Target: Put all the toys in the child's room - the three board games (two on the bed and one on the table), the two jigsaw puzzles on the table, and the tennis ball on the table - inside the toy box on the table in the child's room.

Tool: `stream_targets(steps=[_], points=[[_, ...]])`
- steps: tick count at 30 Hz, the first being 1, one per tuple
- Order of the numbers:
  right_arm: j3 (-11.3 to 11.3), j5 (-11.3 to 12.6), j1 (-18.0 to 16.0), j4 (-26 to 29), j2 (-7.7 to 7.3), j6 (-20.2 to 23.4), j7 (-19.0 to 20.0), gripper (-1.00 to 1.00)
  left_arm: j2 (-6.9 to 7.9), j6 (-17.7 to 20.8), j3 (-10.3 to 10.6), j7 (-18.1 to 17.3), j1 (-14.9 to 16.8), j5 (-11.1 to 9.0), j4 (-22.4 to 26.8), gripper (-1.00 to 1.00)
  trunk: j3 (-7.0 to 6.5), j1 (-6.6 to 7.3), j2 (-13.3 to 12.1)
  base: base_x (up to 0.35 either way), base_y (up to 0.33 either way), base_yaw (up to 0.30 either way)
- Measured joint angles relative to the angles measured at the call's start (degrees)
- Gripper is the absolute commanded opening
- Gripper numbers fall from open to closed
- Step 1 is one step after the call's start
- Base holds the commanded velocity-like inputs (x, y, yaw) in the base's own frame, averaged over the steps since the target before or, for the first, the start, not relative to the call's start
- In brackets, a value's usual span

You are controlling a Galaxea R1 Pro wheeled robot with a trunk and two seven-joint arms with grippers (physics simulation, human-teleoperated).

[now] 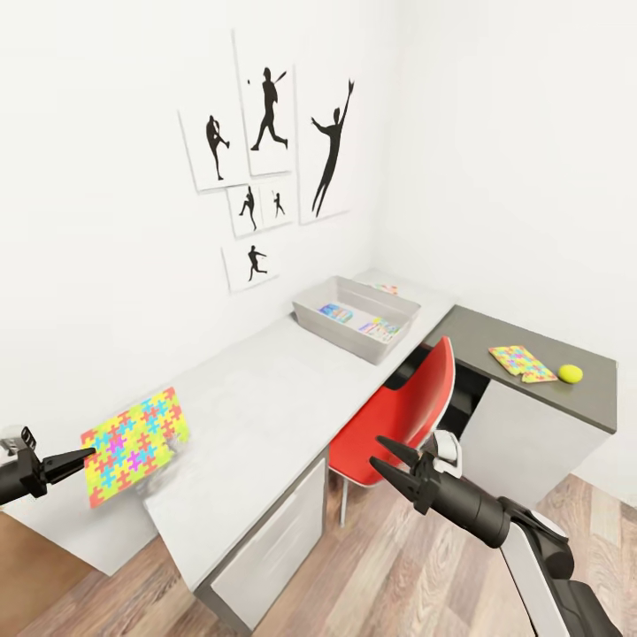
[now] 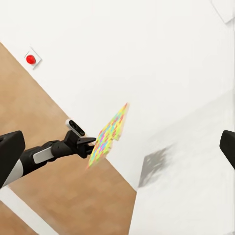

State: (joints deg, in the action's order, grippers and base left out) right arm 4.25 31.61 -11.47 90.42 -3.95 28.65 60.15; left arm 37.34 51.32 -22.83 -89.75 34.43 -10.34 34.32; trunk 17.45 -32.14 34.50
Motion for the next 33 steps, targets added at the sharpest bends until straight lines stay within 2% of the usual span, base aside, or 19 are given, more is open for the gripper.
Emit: stream_targets(steps=[11, 29, 33], points=[[0.05, 0.04, 0.01, 0.10, 0.00, -0.03, 0.09, 1.00, -0.02, 0.02, 0.23, 0.00, -0.04, 0.01, 2.06, -1.00, -2.90, 2.42, -4.42, 0.000, 0.000, -0.155], [0.37, 0.00, 0.01, 0.01, 0.00, -0.03, 0.10, 1.00, -0.01, 0.02, 0.17, 0.00, -0.08, 0.02, 2.24, -1.00, -7.66, 6.39, -11.67, 0.000, 0.000, -0.169], [0.45, -0.04, 0.01, -0.04, 0.00, -0.03, 0.10, 1.00, 0.00, 0.02, 0.17, 0.00, -0.05, 0.03, 2.23, -1.00, -8.00, 6.39, -11.69, 0.000, 0.000, -0.171]])
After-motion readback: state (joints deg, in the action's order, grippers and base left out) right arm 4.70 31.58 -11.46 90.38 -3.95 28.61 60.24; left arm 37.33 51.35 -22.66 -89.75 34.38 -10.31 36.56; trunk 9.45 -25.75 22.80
